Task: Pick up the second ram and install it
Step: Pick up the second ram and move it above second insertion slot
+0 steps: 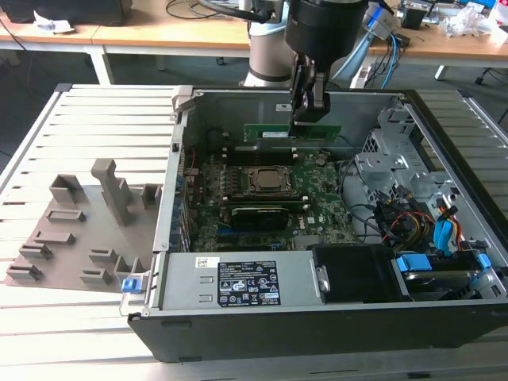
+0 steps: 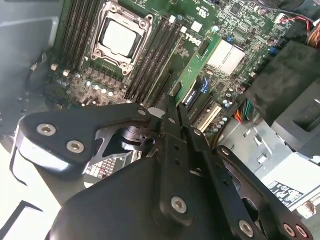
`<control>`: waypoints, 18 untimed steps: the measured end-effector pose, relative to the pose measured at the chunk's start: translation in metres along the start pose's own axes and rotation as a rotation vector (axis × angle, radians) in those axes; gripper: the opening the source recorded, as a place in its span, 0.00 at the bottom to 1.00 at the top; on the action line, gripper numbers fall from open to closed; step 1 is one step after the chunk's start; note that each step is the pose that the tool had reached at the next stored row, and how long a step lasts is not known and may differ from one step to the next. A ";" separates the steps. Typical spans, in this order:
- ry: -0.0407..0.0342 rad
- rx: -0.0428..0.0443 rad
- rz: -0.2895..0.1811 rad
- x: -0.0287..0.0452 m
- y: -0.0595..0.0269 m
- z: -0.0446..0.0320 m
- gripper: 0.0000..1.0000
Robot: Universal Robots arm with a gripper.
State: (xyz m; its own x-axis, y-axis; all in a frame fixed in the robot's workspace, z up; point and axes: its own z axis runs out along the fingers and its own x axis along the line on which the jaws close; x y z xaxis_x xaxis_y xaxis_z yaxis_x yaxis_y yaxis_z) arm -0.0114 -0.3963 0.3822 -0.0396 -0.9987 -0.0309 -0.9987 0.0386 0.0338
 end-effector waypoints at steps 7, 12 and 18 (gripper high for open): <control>-0.0001 0.0001 0.000 -0.0005 -0.0027 0.0080 0.14; -0.0001 0.0001 0.000 -0.0008 -0.0042 0.0132 0.14; -0.0001 0.0000 0.000 -0.0042 -0.0067 0.0212 0.14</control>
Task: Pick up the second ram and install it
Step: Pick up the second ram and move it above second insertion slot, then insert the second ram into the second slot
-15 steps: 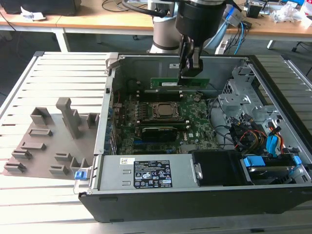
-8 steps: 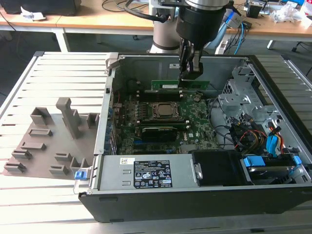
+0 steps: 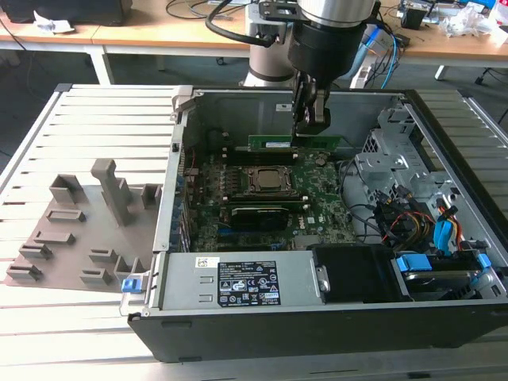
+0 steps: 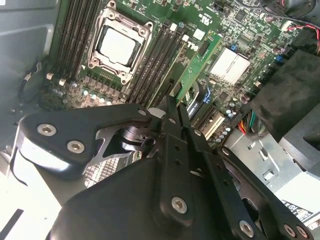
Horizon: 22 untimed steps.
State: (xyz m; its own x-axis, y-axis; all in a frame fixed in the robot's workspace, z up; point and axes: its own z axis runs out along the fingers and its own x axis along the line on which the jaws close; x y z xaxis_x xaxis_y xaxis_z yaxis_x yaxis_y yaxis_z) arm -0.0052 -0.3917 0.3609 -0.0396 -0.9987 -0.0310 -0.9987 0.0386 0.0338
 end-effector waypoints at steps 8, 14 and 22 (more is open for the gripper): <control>0.0000 0.0000 0.000 -0.0028 -0.0006 0.0017 0.14; 0.0000 0.0000 0.000 -0.0031 -0.0006 0.0017 0.14; 0.0000 0.0000 0.000 -0.0052 -0.0009 0.0124 0.14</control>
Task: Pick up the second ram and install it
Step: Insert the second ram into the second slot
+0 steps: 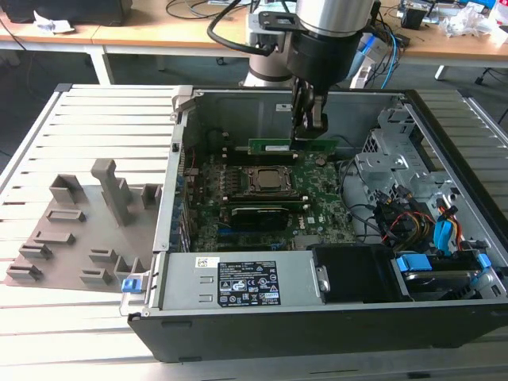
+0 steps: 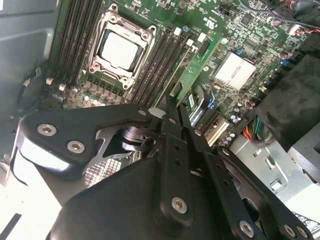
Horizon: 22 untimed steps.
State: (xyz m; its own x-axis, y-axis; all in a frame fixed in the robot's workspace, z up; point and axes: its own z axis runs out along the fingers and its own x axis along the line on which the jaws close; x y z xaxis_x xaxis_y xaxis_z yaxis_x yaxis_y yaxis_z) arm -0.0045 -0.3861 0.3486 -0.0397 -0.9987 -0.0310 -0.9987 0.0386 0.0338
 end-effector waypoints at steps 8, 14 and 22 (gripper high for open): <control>-0.0015 0.0000 0.000 0.0001 -0.0002 0.0066 0.14; -0.0012 -0.0006 0.000 0.0000 -0.0004 0.0124 0.14; -0.0014 -0.0005 0.000 -0.0073 0.0000 0.0263 0.14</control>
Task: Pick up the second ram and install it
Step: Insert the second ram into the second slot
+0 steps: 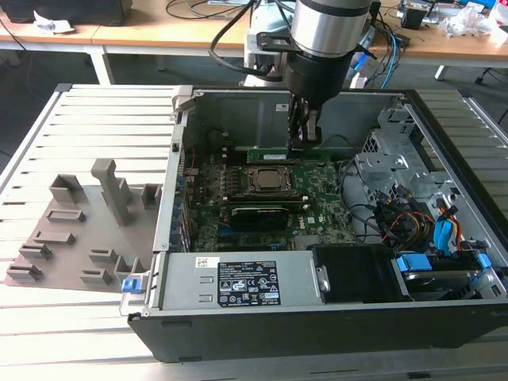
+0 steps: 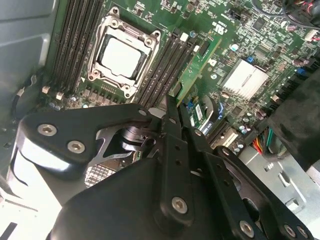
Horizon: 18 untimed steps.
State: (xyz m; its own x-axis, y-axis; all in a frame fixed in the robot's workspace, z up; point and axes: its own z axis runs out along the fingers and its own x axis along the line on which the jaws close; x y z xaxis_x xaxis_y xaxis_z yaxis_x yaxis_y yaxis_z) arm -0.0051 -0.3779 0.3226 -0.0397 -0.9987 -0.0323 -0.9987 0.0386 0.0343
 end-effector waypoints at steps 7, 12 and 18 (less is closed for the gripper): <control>0.0001 0.0000 0.000 -0.0051 0.0052 0.0075 0.14; 0.0001 0.0000 0.000 -0.0052 0.0052 0.0137 0.14; -0.0001 0.0000 0.000 -0.0097 0.0052 0.0218 0.14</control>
State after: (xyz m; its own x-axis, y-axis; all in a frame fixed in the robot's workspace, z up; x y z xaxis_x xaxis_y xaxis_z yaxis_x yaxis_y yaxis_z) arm -0.0106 -0.3673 0.3014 -0.0397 -0.9987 -0.0324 -0.9987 0.0386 0.0343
